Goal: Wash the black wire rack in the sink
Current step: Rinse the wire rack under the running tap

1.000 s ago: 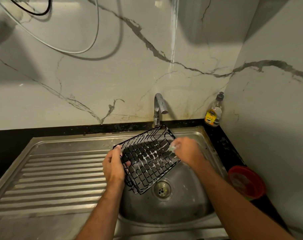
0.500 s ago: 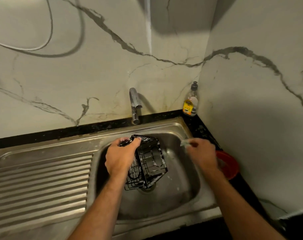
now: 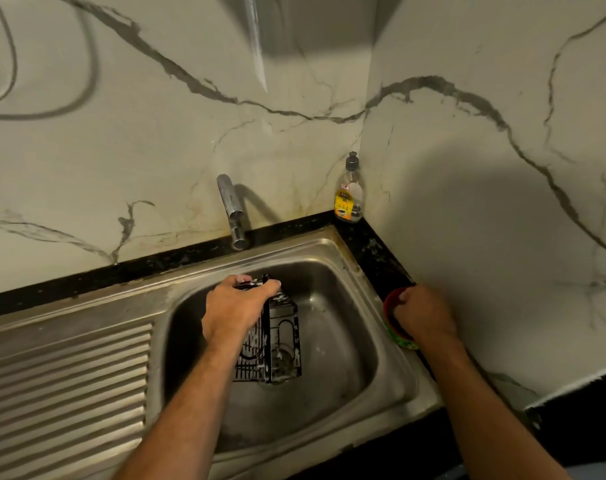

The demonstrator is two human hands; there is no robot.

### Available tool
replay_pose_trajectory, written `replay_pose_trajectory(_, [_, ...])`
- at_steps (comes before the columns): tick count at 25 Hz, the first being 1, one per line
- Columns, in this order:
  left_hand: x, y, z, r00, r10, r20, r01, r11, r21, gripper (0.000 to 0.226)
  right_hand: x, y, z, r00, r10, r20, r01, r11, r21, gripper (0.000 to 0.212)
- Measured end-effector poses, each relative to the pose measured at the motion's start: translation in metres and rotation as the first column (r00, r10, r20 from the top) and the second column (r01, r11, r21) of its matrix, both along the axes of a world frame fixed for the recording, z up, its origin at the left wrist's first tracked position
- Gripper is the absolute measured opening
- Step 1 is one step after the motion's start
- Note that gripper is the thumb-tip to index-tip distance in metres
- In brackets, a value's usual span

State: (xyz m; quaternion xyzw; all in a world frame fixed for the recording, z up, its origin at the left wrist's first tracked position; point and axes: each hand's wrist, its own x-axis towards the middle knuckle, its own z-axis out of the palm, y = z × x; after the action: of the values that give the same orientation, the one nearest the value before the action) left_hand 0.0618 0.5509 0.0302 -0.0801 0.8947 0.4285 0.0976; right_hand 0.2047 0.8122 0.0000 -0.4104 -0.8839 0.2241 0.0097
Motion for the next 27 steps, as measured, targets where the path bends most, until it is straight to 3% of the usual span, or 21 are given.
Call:
replay_pose_trajectory(2, [-0.005,-0.005,-0.001,1.0,-0.001,0.018,0.002,1.0,-0.024,0.072,-0.015,-0.017,0.008,0.986,0.043,-0.159,-0.045,0.999,-0.011,0.026])
replay_pose_trajectory(5, [-0.01,-0.019,-0.002,1.0,0.029,0.007,-0.028,0.997,-0.079,0.068,-0.062,-0.062,0.023,0.928,0.188,-0.32,-0.238,0.964,-0.123,0.025])
replay_pose_trajectory(9, [-0.008,-0.038,-0.012,0.996,0.094,0.005,-0.093,0.989,-0.115,0.077,-0.155,-0.116,0.023,0.85,0.25,-0.463,-0.376,0.905,-0.201,0.014])
replay_pose_trajectory(18, [-0.035,-0.049,-0.026,0.989,0.09,0.116,-0.068,0.982,-0.176,0.076,-0.302,-0.148,0.005,0.855,0.027,-0.518,-0.302,0.838,-0.454,0.015])
replay_pose_trajectory(21, [-0.042,-0.051,-0.033,0.98,0.113,0.162,-0.081,0.978,-0.191,0.071,-0.334,-0.143,-0.021,0.844,0.179,-0.506,-0.428,0.793,-0.434,0.018])
replay_pose_trajectory(24, [-0.042,-0.053,-0.041,0.976,0.135,0.172,-0.098,0.972,-0.212,0.071,-0.339,-0.156,-0.031,0.825,0.262,-0.501,-0.543,0.612,-0.575,0.013])
replay_pose_trajectory(27, [-0.047,-0.057,-0.046,0.979,0.104,0.173,-0.066,0.975,-0.214,0.066,-0.334,-0.171,-0.022,0.824,0.308,-0.476,-0.563,0.537,-0.628,0.019])
